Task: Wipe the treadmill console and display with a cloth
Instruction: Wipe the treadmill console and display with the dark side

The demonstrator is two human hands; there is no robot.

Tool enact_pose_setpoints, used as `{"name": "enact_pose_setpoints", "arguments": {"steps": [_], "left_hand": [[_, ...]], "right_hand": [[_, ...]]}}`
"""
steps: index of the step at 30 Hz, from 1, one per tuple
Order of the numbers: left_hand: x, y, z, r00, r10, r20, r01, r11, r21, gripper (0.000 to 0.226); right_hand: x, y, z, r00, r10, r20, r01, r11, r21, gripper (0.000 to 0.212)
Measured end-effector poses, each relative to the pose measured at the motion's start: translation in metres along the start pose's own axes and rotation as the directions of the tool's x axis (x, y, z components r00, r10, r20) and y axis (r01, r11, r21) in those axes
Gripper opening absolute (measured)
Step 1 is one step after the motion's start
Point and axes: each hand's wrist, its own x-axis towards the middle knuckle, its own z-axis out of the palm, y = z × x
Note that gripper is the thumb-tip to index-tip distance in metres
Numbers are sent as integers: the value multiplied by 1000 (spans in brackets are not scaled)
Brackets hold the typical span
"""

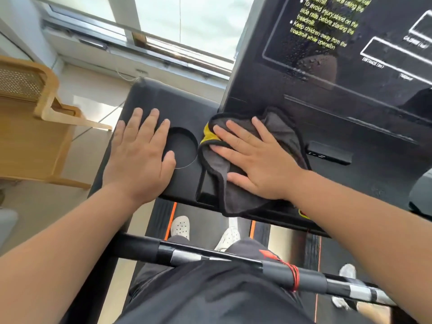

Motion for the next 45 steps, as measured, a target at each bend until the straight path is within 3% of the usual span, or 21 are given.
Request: {"name": "enact_pose_setpoints", "arguments": {"steps": [2, 5, 8, 12, 17, 23, 28, 33, 38, 42, 45], "left_hand": [[-1, -1, 0, 1000, 2, 3, -2, 1000, 2, 73], [-1, -1, 0, 1000, 9, 16, -9, 1000, 8, 76], [-1, -2, 0, 1000, 8, 16, -8, 1000, 7, 77], [-1, 0, 1, 999, 12, 30, -13, 999, 44, 78], [-1, 0, 2, 1000, 10, 28, -11, 998, 57, 76], [0, -2, 4, 1000, 20, 21, -21, 998, 54, 75], [1, -2, 1, 1000, 7, 4, -7, 1000, 6, 73], [0, -1, 2, 1000, 5, -5, -5, 1000, 2, 72], [0, -1, 1, 1000, 3, 3, -3, 1000, 17, 73], [0, 0, 1, 1000, 2, 8, -2, 1000, 31, 72], [0, 0, 2, 1000, 0, 4, 0, 1000, 29, 70]], "right_hand": [[-14, -30, 3, 997, 81, -8, -80, 994, 76, 81], [-44, -61, 9, 1000, 24, 17, -25, 993, 114, 83], [-41, -46, 9, 998, -55, 26, 52, 993, 103, 76], [-4, -6, 0, 999, 29, 30, -31, 999, 43, 81], [-14, -36, 5, 996, 90, -2, -90, 992, 94, 76], [-45, -45, 15, 996, -89, -8, 89, 990, 110, 62], [-10, 4, 0, 994, 103, -22, -103, 994, 34, 77], [-2, -50, 1, 953, 302, 9, -301, 946, 117, 98], [-39, -80, 9, 955, 297, 22, -296, 942, 155, 80], [-60, -42, 11, 885, 461, 69, -466, 875, 133, 100], [-38, -35, 8, 846, 528, 79, -533, 840, 98, 104]]}}
